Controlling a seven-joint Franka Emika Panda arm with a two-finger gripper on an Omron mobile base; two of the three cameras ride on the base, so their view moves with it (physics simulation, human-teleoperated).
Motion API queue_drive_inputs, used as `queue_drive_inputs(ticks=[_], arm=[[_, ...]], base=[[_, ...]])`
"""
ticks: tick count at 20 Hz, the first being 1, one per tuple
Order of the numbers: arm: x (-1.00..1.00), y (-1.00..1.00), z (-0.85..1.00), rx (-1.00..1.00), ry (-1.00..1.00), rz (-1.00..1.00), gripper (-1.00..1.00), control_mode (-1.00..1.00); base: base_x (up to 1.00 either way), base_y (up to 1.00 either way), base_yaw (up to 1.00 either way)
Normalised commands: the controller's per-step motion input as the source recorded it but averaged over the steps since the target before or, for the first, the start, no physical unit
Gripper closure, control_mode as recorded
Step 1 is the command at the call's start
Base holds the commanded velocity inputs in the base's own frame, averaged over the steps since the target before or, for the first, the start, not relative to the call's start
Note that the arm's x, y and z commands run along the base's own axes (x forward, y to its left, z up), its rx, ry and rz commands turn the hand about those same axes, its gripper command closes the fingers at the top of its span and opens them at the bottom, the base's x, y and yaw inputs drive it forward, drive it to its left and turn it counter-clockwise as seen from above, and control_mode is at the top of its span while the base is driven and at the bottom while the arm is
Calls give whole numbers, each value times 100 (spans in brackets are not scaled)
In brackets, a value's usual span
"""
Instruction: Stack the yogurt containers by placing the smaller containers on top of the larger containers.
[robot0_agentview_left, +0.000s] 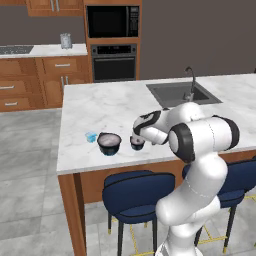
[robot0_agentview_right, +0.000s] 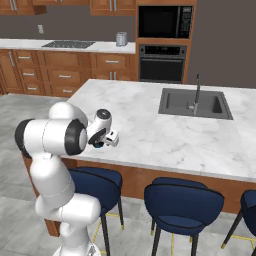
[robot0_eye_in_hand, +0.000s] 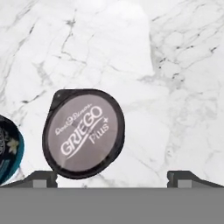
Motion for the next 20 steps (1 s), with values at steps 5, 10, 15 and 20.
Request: queue_drive_inputs(ticks=[5,10,15,20], arm=[[19,0,-4,0,0,0,-100,-100],[21,0,-3,0,0,0,-100,-100],[17,0,-12,0,0,0,-100,-100],[3,0,-2,0,0,0,-100,-100]], base=[[0,0,0],[0,0,0],[0,0,0],[0,0,0]])
